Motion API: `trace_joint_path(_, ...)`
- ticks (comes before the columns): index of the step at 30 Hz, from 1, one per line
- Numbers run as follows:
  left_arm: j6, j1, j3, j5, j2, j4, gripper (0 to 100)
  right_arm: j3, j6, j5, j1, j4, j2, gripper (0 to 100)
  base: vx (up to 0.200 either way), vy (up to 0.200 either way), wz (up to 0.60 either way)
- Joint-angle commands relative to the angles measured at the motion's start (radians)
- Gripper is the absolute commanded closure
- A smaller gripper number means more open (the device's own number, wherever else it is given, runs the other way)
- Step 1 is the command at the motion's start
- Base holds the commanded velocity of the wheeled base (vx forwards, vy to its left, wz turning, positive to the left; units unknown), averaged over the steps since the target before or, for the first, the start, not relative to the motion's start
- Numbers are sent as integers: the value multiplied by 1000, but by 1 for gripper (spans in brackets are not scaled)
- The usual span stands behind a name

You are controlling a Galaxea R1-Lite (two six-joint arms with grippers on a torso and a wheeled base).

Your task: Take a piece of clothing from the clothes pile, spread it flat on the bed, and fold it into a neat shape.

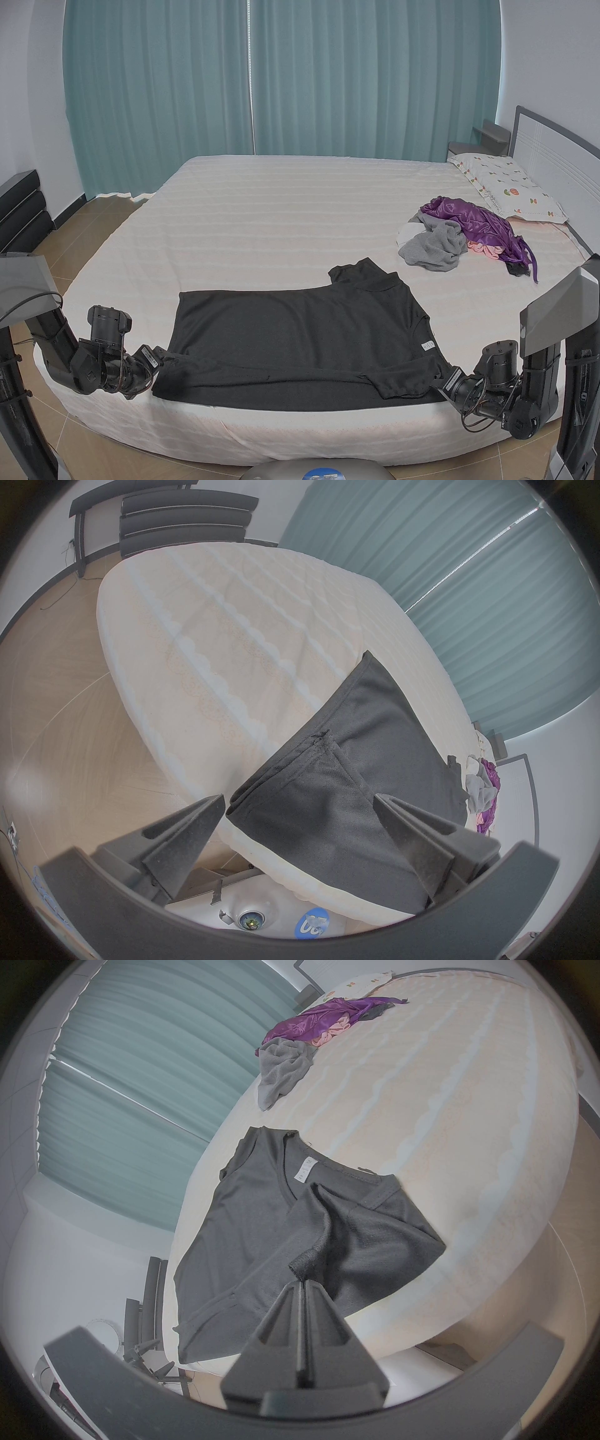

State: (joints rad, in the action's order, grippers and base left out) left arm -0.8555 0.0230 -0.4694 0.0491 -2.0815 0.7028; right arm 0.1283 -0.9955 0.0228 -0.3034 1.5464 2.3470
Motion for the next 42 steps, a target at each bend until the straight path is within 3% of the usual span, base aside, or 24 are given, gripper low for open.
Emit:
trace_joint_path(1, 0, 0, 0, 0, -2, 0, 0, -1, 0, 8, 1, 0, -43, 100, 0, 0, 0)
trace_joint_path(13, 0, -3, -2, -2, -3, 0, 0, -47, -11, 54, 10, -65, -199, 100, 0, 0, 0)
trace_joint_path(22, 0, -3, -2, -2, -5, -2, 0, -87, -5, 82, 29, -52, -127, 100, 0, 0, 0)
trace_joint_path(27, 0, -3, -2, -2, -5, -2, 0, -91, 43, 80, 43, -48, -49, 100, 0, 0, 0)
trace_joint_path(28, 0, -3, -2, -2, -5, -2, 0, -88, 58, 78, 47, -45, -32, 0, 0, 0, 0)
trace_joint_path(42, -2, -3, 0, 0, 9, 3, 0, 17, 81, 86, 81, 12, -66, 0, 0, 0, 0)
